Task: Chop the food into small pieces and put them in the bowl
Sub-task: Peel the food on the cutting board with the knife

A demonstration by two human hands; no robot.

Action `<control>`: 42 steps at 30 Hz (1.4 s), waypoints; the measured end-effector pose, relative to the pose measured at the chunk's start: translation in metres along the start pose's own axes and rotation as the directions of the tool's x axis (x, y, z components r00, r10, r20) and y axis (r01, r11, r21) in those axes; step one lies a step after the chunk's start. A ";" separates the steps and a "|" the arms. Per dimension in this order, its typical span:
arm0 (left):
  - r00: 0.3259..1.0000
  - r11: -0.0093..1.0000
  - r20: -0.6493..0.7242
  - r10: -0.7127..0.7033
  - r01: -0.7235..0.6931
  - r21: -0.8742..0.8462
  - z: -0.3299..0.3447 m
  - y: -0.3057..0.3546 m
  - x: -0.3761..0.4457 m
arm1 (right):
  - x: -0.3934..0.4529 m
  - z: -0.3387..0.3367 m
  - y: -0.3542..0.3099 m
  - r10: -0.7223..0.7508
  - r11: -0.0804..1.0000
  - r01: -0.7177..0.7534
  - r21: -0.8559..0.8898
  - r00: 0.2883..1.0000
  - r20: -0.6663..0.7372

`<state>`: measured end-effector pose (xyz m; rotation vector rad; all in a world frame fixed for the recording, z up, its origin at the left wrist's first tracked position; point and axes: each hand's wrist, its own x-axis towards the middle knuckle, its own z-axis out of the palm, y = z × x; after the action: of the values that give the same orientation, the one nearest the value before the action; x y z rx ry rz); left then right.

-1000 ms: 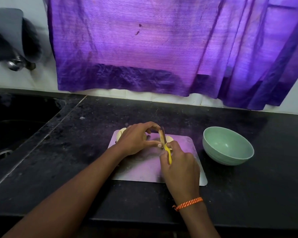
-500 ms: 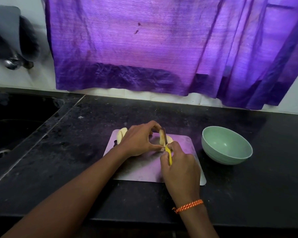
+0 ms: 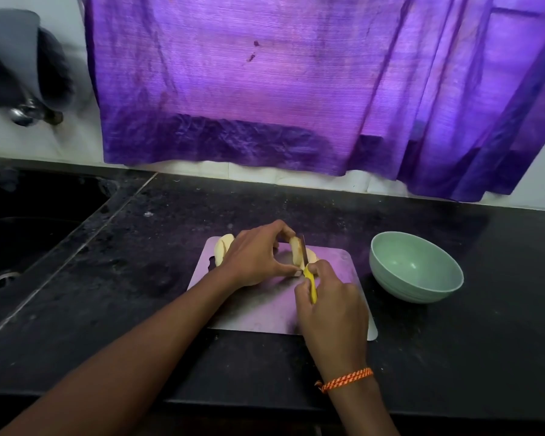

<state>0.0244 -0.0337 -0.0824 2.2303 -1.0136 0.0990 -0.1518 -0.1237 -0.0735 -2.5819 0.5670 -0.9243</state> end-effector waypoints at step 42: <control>0.999 0.995 0.033 -0.009 0.012 -0.096 -0.003 -0.008 -0.001 | 0.009 0.004 0.002 -0.001 1.000 0.001 -0.017 1.000 0.007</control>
<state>0.0292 -0.0275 -0.0847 2.1561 -1.0030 0.0089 -0.1433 -0.1287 -0.0731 -2.5999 0.5747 -0.9143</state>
